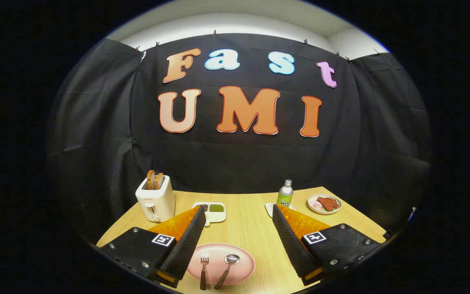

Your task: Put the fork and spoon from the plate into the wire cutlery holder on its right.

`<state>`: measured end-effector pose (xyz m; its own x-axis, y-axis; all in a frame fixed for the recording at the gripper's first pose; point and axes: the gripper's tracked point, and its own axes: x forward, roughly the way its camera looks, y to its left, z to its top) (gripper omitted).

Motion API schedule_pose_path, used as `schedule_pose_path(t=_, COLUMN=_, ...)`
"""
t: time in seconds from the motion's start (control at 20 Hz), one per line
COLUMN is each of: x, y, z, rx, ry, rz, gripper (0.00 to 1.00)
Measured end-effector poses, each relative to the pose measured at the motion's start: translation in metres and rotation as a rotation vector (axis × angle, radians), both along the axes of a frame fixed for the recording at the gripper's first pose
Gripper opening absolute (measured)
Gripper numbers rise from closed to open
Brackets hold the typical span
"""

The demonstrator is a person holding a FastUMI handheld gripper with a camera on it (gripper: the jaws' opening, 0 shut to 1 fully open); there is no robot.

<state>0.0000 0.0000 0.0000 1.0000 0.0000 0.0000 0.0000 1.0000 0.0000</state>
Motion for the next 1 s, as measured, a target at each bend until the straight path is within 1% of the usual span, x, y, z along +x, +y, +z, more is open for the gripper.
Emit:
schedule_pose_path(t=0.5, x=0.005, y=-0.002, z=-0.006, rx=0.000, ry=0.017, rz=0.009, gripper=0.99)
schedule_pose_path(t=1.0, x=0.005, y=0.009, z=-0.021, rx=0.001, ry=0.038, rz=0.032, gripper=0.99)
